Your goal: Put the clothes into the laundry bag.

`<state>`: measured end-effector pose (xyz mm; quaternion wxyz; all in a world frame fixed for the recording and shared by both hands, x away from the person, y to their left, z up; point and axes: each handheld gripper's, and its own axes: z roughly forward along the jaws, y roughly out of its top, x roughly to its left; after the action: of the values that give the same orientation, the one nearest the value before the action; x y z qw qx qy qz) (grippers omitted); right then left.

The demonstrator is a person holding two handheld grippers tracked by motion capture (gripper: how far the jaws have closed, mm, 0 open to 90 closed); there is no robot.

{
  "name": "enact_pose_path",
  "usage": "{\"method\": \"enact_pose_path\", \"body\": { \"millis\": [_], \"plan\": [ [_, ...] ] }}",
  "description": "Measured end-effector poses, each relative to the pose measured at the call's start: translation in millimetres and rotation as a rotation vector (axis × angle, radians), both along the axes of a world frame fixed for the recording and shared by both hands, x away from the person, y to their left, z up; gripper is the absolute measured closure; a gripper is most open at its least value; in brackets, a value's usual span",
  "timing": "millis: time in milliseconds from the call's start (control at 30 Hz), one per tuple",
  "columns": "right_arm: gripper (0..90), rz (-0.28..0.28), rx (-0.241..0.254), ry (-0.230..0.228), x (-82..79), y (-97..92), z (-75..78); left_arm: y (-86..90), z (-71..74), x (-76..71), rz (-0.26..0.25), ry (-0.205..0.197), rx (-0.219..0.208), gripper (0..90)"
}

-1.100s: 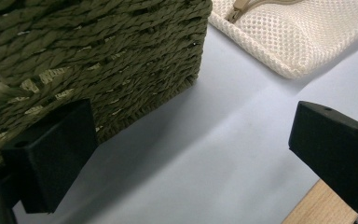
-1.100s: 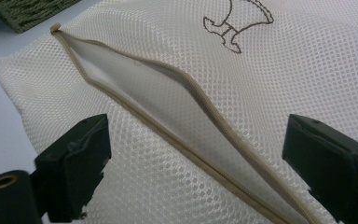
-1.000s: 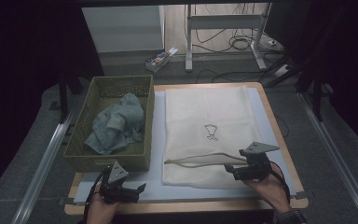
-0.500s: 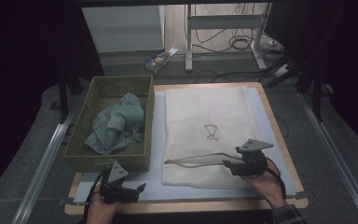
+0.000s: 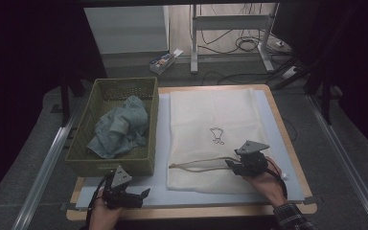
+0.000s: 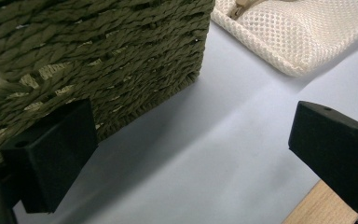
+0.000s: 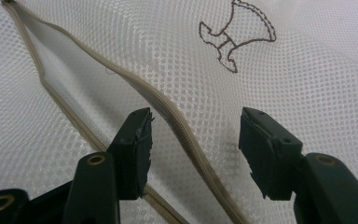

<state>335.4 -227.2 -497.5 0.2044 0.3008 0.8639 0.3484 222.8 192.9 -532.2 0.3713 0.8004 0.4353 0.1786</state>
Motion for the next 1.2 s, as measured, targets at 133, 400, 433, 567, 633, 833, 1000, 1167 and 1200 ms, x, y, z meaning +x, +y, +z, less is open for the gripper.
{"method": "enact_pose_path", "body": {
  "millis": [133,400,433,567,633,833,1000,1167,1200],
  "plan": [
    [46.3,0.002,-0.021,-0.006,2.3,3.1,-2.1,-0.2,-0.4,0.1,-0.001,0.003,0.003,0.9],
    [50.5,-0.009,-0.064,-0.015,6.7,5.6,-5.9,-0.6,-0.7,0.2,-0.001,0.006,0.006,0.9],
    [50.6,-0.008,-0.066,-0.015,7.2,5.7,-6.0,-0.6,-0.7,0.2,-0.001,0.006,0.007,0.9],
    [50.6,-0.011,-0.068,-0.015,8.7,6.8,-6.8,-0.6,-0.7,0.2,0.000,0.006,0.007,0.9],
    [50.6,-0.009,-0.071,-0.016,9.8,7.0,-7.1,-0.7,-0.7,0.2,0.000,0.006,0.008,0.9],
    [53.8,-0.015,-0.078,-0.018,13.2,8.6,-8.0,-1.0,-0.9,0.3,0.000,0.008,0.011,0.9],
    [60.7,-0.015,-0.083,-0.017,16.1,10.4,-7.9,-1.1,-1.0,0.3,0.000,0.008,0.014,0.9],
    [68.4,-0.016,-0.100,-0.005,20.3,11.2,-9.9,-1.1,-0.9,0.2,0.001,0.008,0.016,0.9],
    [69.8,-0.016,-0.101,-0.002,20.9,11.1,-10.0,-1.1,-0.9,0.2,0.001,0.008,0.016,0.9]
  ]
}}
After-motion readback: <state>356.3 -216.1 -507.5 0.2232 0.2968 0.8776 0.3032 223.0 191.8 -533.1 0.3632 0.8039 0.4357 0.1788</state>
